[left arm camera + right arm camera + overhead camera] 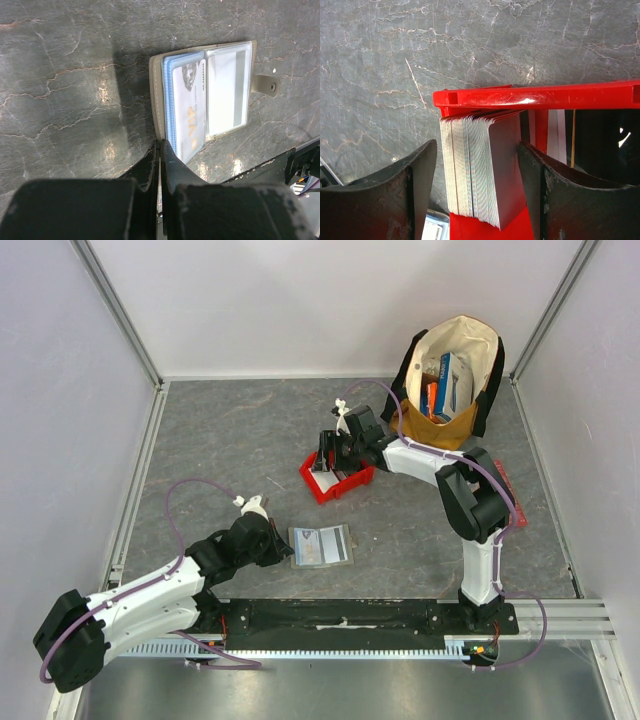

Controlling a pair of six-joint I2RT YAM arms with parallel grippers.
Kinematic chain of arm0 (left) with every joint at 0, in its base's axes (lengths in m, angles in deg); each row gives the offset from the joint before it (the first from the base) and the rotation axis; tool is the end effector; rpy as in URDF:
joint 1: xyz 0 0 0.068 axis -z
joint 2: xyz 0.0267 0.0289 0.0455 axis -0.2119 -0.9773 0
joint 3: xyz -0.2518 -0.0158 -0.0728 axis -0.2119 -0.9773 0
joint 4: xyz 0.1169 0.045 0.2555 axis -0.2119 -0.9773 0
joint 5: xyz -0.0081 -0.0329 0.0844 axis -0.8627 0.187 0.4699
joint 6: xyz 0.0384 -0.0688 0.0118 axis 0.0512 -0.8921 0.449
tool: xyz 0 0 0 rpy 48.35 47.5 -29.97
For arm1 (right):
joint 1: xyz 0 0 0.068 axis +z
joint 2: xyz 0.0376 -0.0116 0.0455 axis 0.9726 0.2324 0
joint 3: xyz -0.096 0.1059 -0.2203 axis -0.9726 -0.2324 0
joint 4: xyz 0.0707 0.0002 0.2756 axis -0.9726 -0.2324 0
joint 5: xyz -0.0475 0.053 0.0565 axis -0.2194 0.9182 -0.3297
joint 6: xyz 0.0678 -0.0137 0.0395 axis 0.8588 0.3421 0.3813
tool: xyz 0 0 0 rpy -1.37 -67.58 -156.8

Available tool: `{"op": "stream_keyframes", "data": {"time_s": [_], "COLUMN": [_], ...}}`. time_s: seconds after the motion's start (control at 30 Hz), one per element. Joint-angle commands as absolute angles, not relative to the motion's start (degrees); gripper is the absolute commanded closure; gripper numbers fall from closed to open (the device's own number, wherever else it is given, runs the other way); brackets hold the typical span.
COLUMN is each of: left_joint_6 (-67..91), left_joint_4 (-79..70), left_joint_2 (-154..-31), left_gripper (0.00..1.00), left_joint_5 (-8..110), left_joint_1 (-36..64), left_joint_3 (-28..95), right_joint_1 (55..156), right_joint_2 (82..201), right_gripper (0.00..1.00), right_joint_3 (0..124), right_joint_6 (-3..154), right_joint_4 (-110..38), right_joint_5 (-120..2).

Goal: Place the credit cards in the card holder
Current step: Pick up the credit card from the storage box.

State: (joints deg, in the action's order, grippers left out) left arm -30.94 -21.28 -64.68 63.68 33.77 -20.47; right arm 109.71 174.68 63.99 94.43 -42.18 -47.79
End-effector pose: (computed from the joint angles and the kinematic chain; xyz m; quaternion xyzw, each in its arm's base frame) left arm 0.1534 -0.1515 0.1193 -0.0851 0.9176 -0.2762 0.2729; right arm 0.3876 0.2791 0.1360 -0.1202 0.9016 0.3193 0.2659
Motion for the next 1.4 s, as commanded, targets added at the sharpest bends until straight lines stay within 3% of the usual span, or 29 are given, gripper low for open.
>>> {"op": "stream_keyframes", "data": {"time_s": [0.0,0.47,1.37], "left_joint_6": [-29.22,-29.13,-29.13], "left_joint_4": [-20.44,-20.18,-19.39], "left_joint_2": [-64.5,-64.68,-65.56], "left_gripper": [0.98,0.98,0.98], "left_joint_5": [64.26,64.08,63.56], "left_joint_1": [33.91,33.91,33.82], "left_joint_3": [-19.13,-19.22,-19.66], "right_joint_1": [109.87,109.35,108.56], "right_joint_2": [172.24,170.66,170.48], "right_gripper": [0.29,0.37,0.78], "right_joint_3": [64.59,64.07,64.5], "right_joint_6": [93.85,93.68,92.71], "right_joint_4": [-42.03,-42.38,-43.35], "right_joint_5": [-46.75,-47.98,-50.62]}}
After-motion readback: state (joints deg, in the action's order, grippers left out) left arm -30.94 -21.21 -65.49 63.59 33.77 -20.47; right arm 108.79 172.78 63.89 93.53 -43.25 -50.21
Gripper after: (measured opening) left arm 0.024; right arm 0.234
